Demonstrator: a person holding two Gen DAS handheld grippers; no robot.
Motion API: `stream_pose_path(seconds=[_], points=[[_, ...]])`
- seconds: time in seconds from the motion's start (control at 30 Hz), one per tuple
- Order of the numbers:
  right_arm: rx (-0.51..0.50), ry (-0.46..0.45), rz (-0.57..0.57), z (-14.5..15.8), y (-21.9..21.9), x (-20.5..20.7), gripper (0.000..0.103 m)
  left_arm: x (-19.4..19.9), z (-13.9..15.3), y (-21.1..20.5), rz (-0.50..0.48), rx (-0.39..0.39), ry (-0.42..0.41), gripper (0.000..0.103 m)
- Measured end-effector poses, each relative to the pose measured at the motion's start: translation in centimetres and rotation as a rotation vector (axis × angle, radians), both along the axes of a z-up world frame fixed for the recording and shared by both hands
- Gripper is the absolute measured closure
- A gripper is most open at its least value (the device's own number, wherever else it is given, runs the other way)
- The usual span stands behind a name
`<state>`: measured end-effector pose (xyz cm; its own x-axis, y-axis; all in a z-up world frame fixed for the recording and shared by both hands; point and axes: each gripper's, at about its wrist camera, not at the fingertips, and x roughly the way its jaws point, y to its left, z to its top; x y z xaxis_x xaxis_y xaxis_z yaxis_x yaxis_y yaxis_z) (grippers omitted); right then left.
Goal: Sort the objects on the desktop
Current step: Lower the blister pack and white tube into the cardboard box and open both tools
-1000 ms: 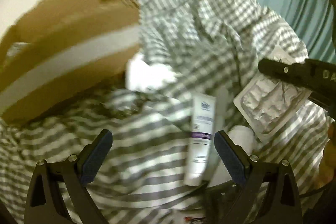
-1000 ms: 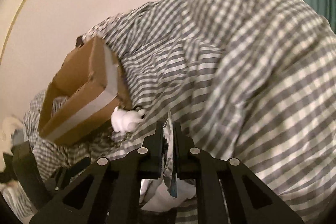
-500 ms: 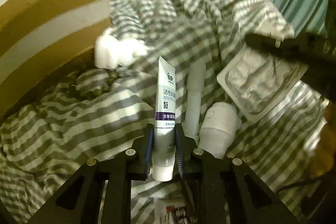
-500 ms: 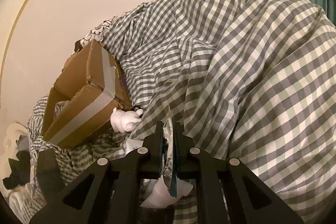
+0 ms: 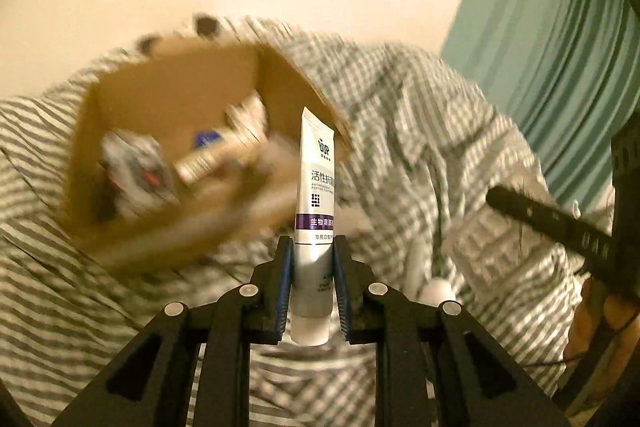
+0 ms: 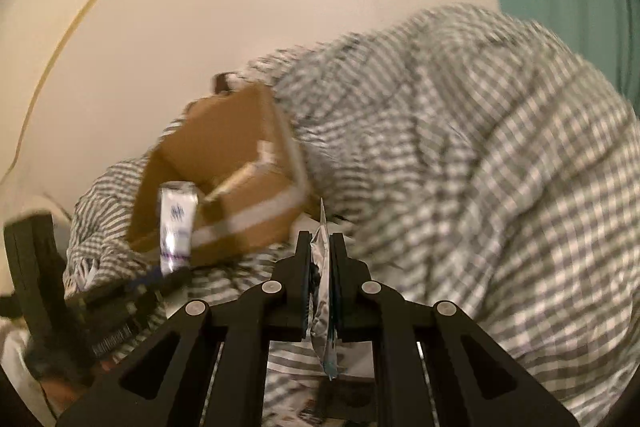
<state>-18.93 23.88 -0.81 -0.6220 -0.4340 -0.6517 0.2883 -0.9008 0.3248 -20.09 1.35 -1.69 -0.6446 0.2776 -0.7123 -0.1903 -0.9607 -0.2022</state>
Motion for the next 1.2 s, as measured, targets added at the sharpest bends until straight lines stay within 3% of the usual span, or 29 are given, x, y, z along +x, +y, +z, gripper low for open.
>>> stream_pose_path(seconds=[0.13,0.33,0.47,0.63,0.8,0.83,0.87,0.93,0.97,1.0,1.2], points=[[0.013,0.048,0.09,2.9,-4.4,-0.8,0.095,-1.5,3.2,-3.8,0.045,-0.003,0.06,0.084],[0.014,0.105,0.236,5.7,-11.4,-4.1,0.095,-4.6,4.9,-8.0,0.101,-0.015,0.097,0.084],[0.017,0.084,0.281,4.5,-15.5,-7.9,0.095,-7.4,3.8,-9.7,0.131,-0.029,0.086,0.084],[0.03,-0.001,0.299,0.6,-19.4,-13.9,0.095,-12.4,0.6,-12.0,0.175,-0.021,0.032,0.084],[0.052,-0.036,0.278,-1.8,-20.9,-17.7,0.094,-15.6,-1.5,-12.4,0.179,-0.036,-0.01,0.083],[0.053,-0.042,0.262,-2.1,-20.9,-18.4,0.087,-15.9,-1.7,-12.3,0.184,-0.047,-0.015,0.082],[0.052,-0.04,0.248,-2.0,-20.7,-18.7,0.079,-16.2,-1.9,-12.3,0.187,-0.055,-0.02,0.077],[0.039,-0.018,0.216,-1.3,-19.8,-18.7,0.044,-16.1,-2.0,-12.1,0.204,-0.067,-0.029,0.049],[0.031,-0.002,0.203,-0.7,-19.2,-18.3,0.041,-15.9,-2.0,-12.1,0.221,-0.076,-0.034,0.026],[0.029,0.014,0.195,-0.1,-18.5,-18.0,0.041,-15.2,-1.7,-12.1,0.251,-0.077,-0.019,0.02],[0.122,0.061,0.148,3.9,-13.0,-13.2,0.041,-10.7,0.2,-11.3,0.27,-0.044,-0.019,0.02]])
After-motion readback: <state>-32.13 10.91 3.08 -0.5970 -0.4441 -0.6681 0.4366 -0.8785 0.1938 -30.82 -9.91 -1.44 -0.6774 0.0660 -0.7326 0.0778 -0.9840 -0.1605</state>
